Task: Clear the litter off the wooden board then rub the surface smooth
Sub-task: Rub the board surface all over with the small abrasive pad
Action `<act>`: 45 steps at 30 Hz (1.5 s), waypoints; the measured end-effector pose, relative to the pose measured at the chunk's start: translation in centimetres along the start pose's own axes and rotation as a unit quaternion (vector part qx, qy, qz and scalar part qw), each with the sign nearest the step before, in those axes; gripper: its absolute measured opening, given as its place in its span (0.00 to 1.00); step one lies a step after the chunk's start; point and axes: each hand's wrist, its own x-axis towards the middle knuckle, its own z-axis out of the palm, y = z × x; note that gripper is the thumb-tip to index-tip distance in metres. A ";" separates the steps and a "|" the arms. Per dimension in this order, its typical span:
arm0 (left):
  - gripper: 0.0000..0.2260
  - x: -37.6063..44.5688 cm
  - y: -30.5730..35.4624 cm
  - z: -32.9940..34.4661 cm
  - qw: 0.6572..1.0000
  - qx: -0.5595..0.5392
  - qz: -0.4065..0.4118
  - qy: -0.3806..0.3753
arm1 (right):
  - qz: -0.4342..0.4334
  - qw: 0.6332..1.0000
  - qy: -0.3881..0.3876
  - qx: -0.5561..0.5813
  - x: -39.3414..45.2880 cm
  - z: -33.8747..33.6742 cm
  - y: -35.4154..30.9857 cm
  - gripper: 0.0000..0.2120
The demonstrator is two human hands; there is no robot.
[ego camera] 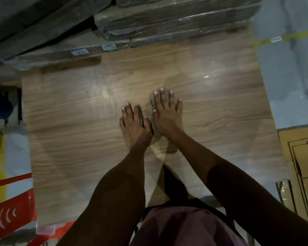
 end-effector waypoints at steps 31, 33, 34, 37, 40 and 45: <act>0.26 0.3 -0.5 0.5 1.000 0.003 0.002 0.004 | -0.024 0.999 0.027 -0.022 8.2 -2.1 0.8 0.32; 0.26 0.3 -0.5 0.6 1.000 0.002 0.003 0.006 | 0.020 0.999 0.041 -0.012 9.1 -2.3 0.9 0.32; 0.26 0.3 -0.4 0.7 1.000 0.000 0.003 0.009 | 0.054 0.997 0.047 -0.003 9.6 -2.3 0.4 0.32; 0.26 0.3 -0.6 0.9 1.000 -0.002 0.002 0.021 | 0.100 0.994 0.046 0.018 10.2 -1.9 -2.0 0.34; 0.26 0.3 -0.5 1.0 0.999 -0.004 0.005 0.031 | 0.035 0.998 0.047 0.008 10.4 -1.6 -2.8 0.34; 0.26 0.5 -0.6 1.1 1.000 -0.007 0.001 0.024 | 0.084 0.993 0.082 0.012 13.2 -2.5 -0.7 0.33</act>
